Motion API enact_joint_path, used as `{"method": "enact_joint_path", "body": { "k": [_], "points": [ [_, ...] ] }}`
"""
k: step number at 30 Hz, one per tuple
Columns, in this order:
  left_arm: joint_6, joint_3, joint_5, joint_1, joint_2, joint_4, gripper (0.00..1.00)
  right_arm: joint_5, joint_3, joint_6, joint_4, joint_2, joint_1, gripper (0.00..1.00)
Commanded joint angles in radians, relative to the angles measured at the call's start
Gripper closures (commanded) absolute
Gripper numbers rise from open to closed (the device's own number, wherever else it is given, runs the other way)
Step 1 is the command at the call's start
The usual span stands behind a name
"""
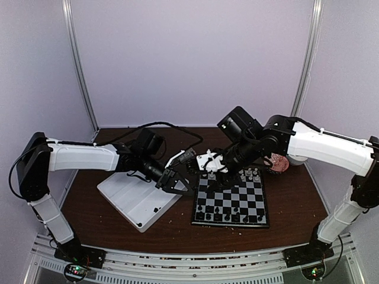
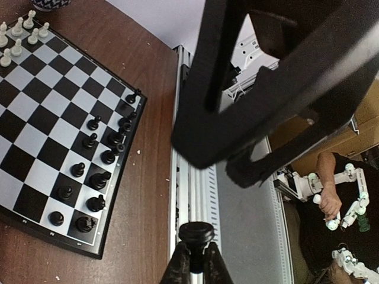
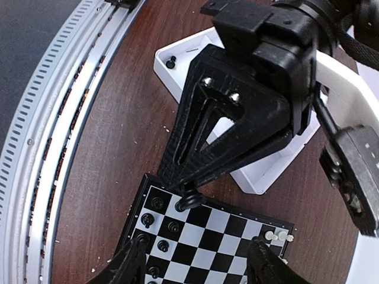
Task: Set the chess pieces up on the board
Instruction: Pass from the left arm to the right
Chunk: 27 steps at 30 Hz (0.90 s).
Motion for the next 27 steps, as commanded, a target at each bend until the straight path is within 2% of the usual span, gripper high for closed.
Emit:
{"method": "enact_joint_path", "body": {
  "k": [1,6,11,18,23,27],
  "points": [
    [-0.014,0.044,0.107,0.004,0.027,-0.014,1.00,0.129,-0.003,-0.084,0.022,0.018,0.046,0.42],
    [-0.012,0.058,0.117,0.004,0.037,-0.026,1.00,0.180,0.002,-0.098,0.036,0.035,0.083,0.47],
    [-0.013,0.062,0.124,0.004,0.051,-0.035,1.00,0.252,-0.004,-0.131,0.034,0.053,0.128,0.59],
    [-0.012,0.064,0.135,0.003,0.064,-0.048,1.00,0.306,-0.011,-0.139,0.061,0.064,0.152,0.64],
    [-0.003,0.068,0.138,0.004,0.066,-0.060,1.00,0.334,-0.020,-0.160,0.063,0.074,0.169,0.74],
    [-0.002,0.070,0.141,0.004,0.072,-0.064,1.00,0.360,-0.034,-0.171,0.071,0.076,0.179,0.76]
  ]
}}
